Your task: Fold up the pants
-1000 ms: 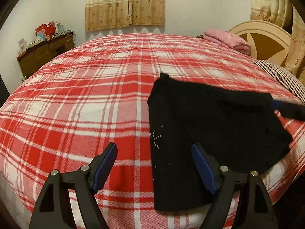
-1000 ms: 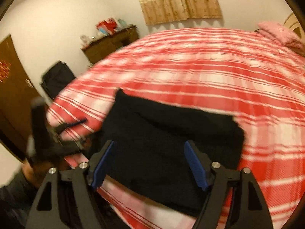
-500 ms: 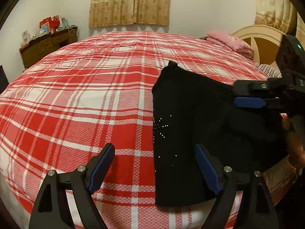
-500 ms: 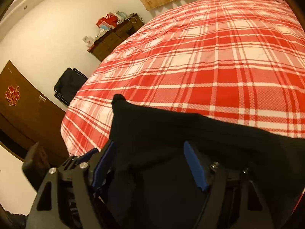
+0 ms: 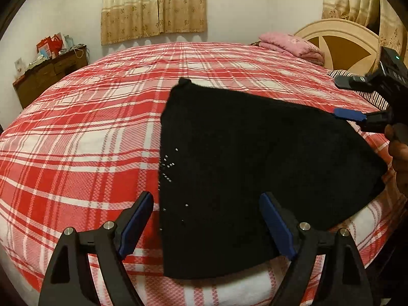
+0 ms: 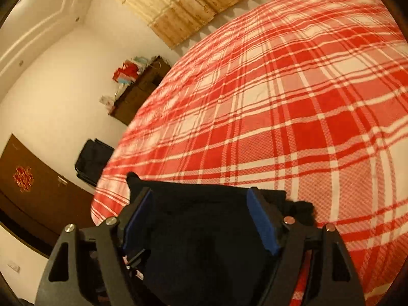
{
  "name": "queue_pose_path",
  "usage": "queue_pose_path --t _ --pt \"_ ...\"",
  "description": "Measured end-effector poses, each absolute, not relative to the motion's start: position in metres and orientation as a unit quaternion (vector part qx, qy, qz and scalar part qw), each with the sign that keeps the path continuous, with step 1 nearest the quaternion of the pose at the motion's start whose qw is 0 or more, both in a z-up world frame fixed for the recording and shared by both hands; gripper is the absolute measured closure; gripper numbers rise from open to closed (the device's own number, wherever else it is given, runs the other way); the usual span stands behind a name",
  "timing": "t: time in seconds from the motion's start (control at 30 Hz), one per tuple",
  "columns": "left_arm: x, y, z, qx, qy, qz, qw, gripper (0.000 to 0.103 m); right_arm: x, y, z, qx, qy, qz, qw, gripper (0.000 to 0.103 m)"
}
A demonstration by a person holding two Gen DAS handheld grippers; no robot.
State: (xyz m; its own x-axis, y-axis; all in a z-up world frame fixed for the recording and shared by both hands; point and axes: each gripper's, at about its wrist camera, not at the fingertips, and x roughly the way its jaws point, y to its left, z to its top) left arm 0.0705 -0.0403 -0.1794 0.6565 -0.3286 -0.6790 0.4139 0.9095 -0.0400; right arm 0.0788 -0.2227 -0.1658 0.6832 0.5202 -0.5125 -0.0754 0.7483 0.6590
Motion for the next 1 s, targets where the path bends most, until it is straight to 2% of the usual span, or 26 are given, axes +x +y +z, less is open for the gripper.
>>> queue_pose_path --t 0.13,0.2,0.4,0.53,0.6,0.67,0.8,0.9,1.0 --pt "0.072 -0.034 -0.171 0.051 0.352 -0.195 0.914 0.017 0.063 -0.226 -0.154 0.276 0.355 0.143 0.882 0.023" --pt "0.074 -0.032 -0.167 0.05 0.348 -0.191 0.916 0.017 0.052 -0.227 -0.151 0.258 0.354 0.124 0.89 0.018" --pt "0.09 -0.018 -0.15 0.022 0.325 -0.179 0.928 0.017 0.03 -0.232 -0.146 0.198 0.361 0.065 0.909 0.017" --pt "0.108 -0.024 -0.163 0.034 0.348 -0.169 0.922 0.017 0.02 -0.242 -0.159 0.191 0.372 0.051 0.907 0.017" --pt "0.113 -0.025 -0.171 0.029 0.357 -0.174 0.917 0.017 0.023 -0.243 -0.168 0.189 0.384 0.054 0.902 0.019" --pt "0.116 -0.024 -0.177 0.023 0.362 -0.177 0.915 0.017 0.026 -0.24 -0.175 0.188 0.392 0.062 0.898 0.029" --pt "0.12 -0.02 -0.183 -0.003 0.373 -0.188 0.909 0.016 0.025 -0.234 -0.18 0.17 0.398 0.07 0.899 0.03" --pt "0.123 -0.018 -0.187 -0.011 0.377 -0.186 0.907 0.009 0.025 -0.237 -0.182 0.181 0.399 0.072 0.896 0.03" --pt "0.122 -0.017 -0.188 -0.014 0.376 -0.188 0.907 0.007 0.027 -0.238 -0.186 0.18 0.405 0.072 0.893 0.031"
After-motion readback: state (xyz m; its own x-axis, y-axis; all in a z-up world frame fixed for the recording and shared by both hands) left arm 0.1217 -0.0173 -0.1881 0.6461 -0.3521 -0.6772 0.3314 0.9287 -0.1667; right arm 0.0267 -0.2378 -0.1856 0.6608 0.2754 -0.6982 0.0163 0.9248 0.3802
